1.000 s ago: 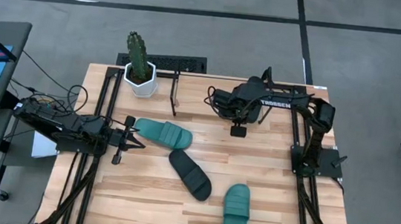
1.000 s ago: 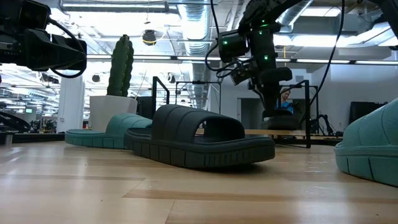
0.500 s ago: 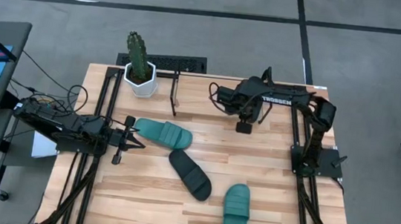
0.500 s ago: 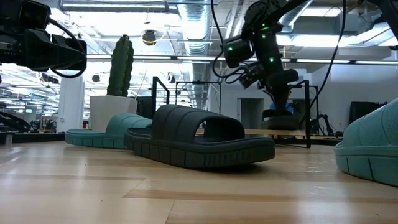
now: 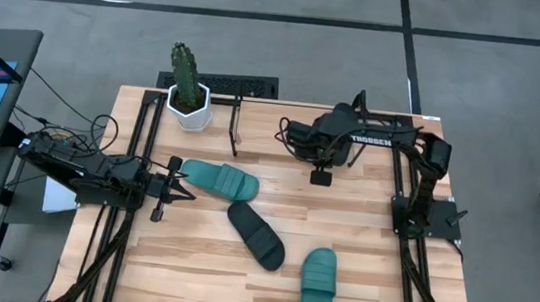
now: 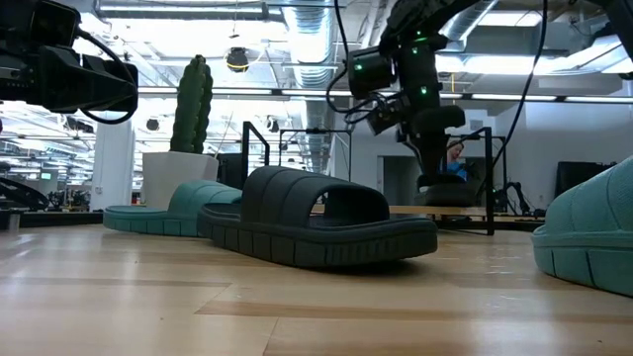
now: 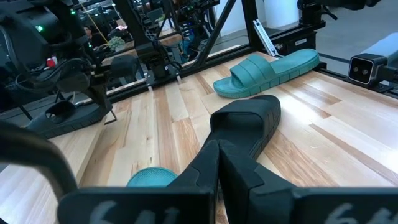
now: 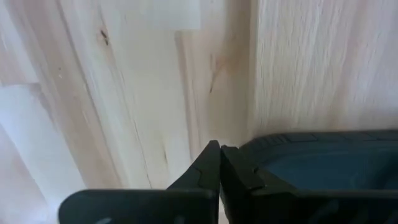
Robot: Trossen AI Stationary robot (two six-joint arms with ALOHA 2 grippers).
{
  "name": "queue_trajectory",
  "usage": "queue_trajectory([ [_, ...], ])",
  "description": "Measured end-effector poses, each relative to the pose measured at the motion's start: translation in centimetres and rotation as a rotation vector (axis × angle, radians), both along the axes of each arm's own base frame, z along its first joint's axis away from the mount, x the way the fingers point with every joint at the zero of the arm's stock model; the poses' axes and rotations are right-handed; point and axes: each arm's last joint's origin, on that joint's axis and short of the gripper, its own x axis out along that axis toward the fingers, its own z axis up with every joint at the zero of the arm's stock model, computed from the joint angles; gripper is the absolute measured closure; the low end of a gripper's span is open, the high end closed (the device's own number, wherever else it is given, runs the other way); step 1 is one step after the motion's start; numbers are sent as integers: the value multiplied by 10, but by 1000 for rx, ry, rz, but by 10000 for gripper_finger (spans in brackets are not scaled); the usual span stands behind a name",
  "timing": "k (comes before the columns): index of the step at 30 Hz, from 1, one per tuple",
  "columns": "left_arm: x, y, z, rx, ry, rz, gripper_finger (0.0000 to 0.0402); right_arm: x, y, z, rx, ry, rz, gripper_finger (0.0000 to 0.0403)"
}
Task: Pick and place slides into the shelf
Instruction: Put the right black slide on the shelf
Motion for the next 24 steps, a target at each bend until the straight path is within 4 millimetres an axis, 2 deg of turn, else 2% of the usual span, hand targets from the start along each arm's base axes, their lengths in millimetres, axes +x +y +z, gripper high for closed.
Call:
queue_trajectory([
  [4, 0, 0, 0, -3, 0, 0, 401, 2, 3, 0, -2, -9, 26, 403],
  [14, 0, 0, 0, -1, 0, 0, 401, -4, -7, 0, 11, 10, -33, 403],
  [20, 0, 0, 0, 0, 0, 0, 401, -12, -13, 0, 15, 63, -74, 403],
  [24, 0, 0, 0, -2, 0, 1, 401, -19, -15, -8, 23, 102, -98, 403],
])
